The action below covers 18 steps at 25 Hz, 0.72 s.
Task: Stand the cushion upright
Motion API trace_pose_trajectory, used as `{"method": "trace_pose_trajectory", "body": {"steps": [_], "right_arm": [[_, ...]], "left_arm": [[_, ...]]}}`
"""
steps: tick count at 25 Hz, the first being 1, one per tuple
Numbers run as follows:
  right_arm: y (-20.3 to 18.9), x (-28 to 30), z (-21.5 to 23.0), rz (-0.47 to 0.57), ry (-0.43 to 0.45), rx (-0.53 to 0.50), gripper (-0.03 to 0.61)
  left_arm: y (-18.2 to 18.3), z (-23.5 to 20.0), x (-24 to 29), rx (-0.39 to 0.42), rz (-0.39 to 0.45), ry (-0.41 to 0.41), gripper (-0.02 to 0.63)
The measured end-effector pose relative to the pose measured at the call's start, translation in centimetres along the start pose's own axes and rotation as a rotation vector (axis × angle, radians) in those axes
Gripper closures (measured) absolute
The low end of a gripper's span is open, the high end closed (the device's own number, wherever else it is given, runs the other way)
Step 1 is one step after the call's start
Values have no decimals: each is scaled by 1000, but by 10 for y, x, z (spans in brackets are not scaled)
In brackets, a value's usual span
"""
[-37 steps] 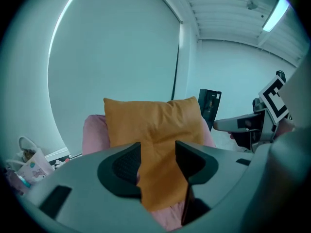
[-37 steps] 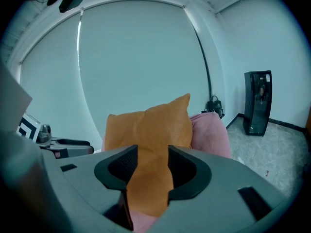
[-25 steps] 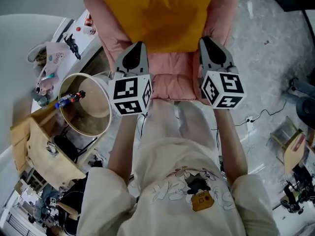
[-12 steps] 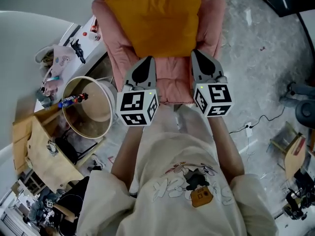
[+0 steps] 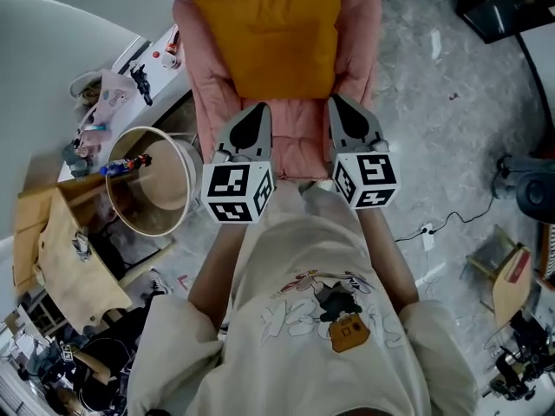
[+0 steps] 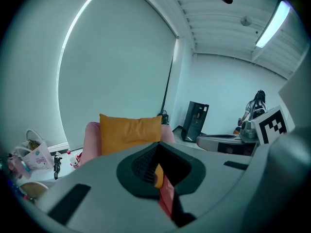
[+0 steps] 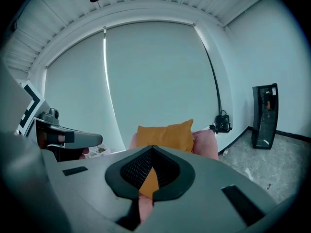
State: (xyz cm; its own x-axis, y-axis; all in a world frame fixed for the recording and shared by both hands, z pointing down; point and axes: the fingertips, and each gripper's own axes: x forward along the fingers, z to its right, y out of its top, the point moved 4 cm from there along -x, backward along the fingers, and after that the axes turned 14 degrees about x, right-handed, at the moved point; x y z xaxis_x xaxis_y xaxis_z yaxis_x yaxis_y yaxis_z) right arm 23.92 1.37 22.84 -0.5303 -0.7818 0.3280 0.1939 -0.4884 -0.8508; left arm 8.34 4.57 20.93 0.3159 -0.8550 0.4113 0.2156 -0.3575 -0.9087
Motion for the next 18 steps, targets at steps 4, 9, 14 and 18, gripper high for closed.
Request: {"method": "trace_pose_trajectory", "body": {"steps": [4, 9, 14, 18], "right_arm": [[2, -34, -10, 15, 34, -36, 557], [4, -65, -13, 30, 73, -62, 555], [-10, -91, -18, 18, 87, -73, 557], [-17, -105, -23, 18, 84, -81, 557]], "left_arm": [[6, 30, -26, -4, 23, -1, 608], [9, 63, -45, -2, 40, -21, 609], [-1, 88, -62, -9, 28, -42, 608], [-8, 97, -73, -8, 35, -58, 609]]}}
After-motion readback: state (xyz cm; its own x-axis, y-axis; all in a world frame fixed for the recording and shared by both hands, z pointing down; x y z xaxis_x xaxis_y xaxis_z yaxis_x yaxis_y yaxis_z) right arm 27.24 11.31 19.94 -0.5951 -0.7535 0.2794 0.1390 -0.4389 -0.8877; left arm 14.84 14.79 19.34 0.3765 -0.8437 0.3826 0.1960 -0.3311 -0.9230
